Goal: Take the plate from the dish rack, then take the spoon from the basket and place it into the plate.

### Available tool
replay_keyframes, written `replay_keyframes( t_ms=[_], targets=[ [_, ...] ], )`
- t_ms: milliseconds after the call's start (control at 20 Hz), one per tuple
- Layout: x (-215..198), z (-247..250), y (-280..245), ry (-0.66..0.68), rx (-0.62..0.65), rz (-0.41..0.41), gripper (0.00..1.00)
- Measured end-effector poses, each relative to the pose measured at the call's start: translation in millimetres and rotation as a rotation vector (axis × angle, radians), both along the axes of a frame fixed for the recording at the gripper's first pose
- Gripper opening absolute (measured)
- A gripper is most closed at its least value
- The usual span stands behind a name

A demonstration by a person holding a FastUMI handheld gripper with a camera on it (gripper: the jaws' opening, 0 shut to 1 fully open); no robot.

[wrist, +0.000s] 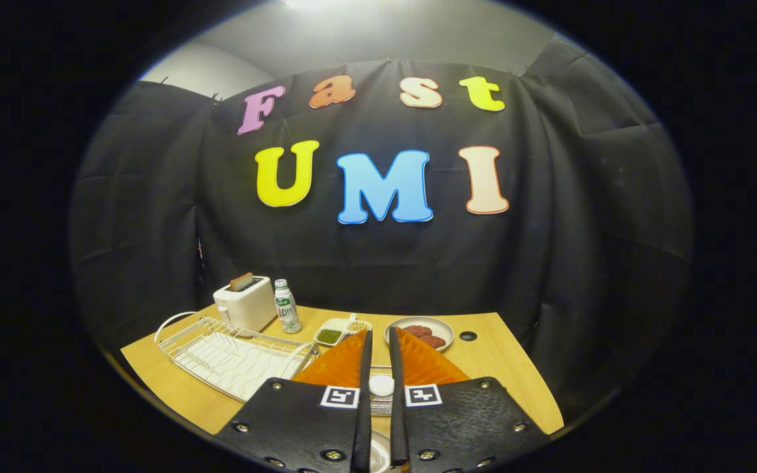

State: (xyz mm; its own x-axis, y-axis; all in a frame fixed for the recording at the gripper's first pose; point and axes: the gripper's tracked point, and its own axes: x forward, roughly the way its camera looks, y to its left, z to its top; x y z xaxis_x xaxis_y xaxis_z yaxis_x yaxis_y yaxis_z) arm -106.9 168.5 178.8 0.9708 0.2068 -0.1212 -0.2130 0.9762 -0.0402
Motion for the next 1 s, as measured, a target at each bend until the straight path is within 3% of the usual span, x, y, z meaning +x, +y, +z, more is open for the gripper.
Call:
replay_keyframes(
  t_ms=[550,1000],
  targets=[
    [-22.0,-70.8,36.8,0.186,-0.077,0.081,0.11],
    [-23.1,-98.2,56.6,0.252,-0.108,0.124,0.11]
  ],
)
